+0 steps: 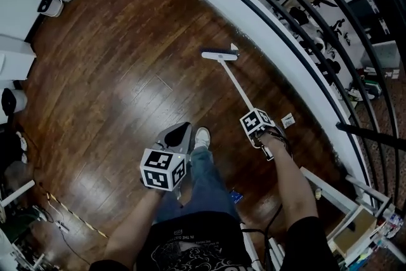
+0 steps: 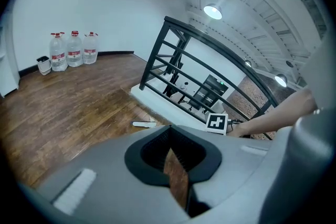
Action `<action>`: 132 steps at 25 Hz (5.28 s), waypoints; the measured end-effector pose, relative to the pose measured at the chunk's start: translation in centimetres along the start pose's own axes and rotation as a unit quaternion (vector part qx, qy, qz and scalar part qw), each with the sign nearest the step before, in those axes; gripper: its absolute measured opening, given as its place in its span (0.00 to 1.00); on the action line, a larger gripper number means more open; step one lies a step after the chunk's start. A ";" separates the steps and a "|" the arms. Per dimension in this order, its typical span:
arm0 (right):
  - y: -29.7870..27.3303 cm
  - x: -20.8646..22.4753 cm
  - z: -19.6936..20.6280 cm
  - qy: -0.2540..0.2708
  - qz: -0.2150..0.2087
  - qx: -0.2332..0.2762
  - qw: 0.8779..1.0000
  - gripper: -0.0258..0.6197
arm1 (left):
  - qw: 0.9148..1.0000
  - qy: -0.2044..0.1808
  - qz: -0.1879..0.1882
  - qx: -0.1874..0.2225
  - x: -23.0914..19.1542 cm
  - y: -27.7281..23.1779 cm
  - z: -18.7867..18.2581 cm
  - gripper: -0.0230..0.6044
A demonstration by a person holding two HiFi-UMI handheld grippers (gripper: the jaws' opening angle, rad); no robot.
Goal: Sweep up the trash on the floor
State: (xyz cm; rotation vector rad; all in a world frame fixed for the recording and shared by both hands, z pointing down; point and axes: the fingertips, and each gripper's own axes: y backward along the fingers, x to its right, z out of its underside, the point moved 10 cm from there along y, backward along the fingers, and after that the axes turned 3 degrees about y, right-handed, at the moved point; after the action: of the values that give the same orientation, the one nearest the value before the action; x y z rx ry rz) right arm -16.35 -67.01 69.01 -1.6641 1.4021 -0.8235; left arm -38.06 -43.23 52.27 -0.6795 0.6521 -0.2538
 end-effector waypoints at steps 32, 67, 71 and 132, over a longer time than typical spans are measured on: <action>-5.2 -38.0 19.7 -0.097 -0.132 -0.029 0.986 0.04 | 0.999 0.006 0.038 -0.030 -7.0 25.2 22.2 0.04; -15.1 -57.8 41.4 -0.080 -0.253 0.015 0.964 0.04 | 1.000 -0.003 0.014 -0.010 5.8 37.4 41.9 0.04; -14.3 -57.8 42.3 -0.092 -0.242 0.041 0.965 0.04 | 0.999 -0.015 0.030 -0.023 5.5 36.5 40.9 0.04; -25.7 -0.1 42.8 -0.437 -0.224 0.063 0.869 0.04 | 0.973 -0.149 0.121 -0.124 28.5 1.2 27.6 0.04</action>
State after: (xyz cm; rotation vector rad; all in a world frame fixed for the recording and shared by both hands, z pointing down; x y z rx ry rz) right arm 32.74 -58.11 71.29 -1.9158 0.3304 -0.2802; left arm 1.48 -40.48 54.30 -0.8497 0.4756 0.1585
